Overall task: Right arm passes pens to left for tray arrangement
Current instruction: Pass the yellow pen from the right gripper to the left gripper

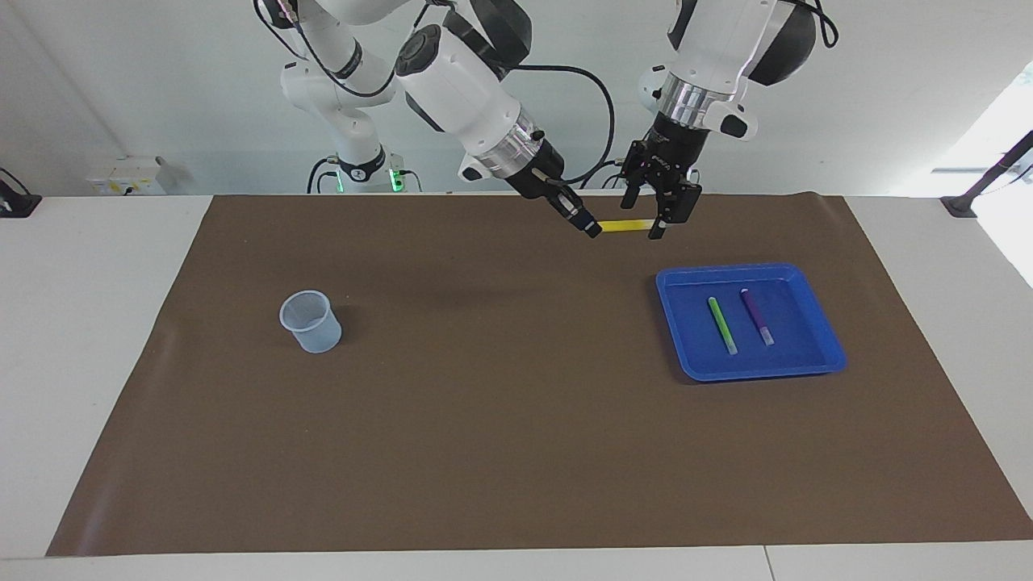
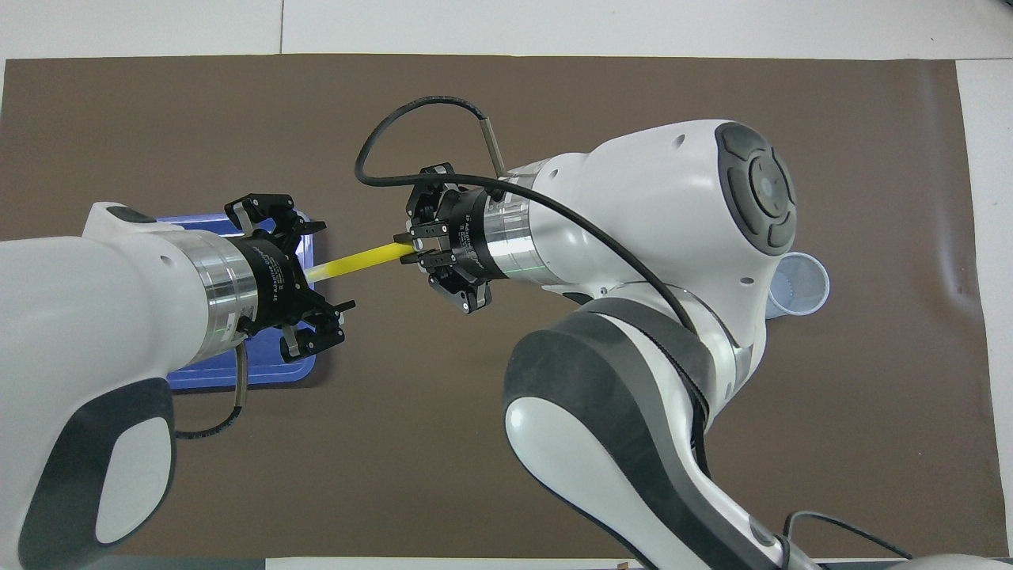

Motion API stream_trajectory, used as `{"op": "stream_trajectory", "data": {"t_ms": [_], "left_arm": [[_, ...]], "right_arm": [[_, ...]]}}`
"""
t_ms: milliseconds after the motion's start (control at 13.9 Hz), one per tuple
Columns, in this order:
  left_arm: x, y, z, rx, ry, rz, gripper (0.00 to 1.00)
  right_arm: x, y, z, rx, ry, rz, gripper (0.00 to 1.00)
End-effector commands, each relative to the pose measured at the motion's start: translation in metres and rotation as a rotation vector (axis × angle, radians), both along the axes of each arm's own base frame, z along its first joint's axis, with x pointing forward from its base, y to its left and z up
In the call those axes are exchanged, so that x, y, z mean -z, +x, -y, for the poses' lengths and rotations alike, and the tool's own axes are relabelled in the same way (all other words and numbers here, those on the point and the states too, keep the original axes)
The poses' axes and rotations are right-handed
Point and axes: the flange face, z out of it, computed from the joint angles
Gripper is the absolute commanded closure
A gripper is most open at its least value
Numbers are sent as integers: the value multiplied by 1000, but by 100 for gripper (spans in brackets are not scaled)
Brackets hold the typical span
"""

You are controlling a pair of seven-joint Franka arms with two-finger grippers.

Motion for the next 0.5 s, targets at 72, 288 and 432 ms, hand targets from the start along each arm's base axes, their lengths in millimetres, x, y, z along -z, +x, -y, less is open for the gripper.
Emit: {"op": "stream_trajectory", "data": {"t_ms": [72,288,432], "left_arm": [[4,-2,9,-5,7,25,12],[8,-2,10,-3,9,21,15],[9,-2,9,-5,9,24,27]], "right_arm": [[-1,1,-4,16,16,-2,100],[-1,1,-4,16,16,-2,100],[-1,1,-3,18,16,-2,100]]}}
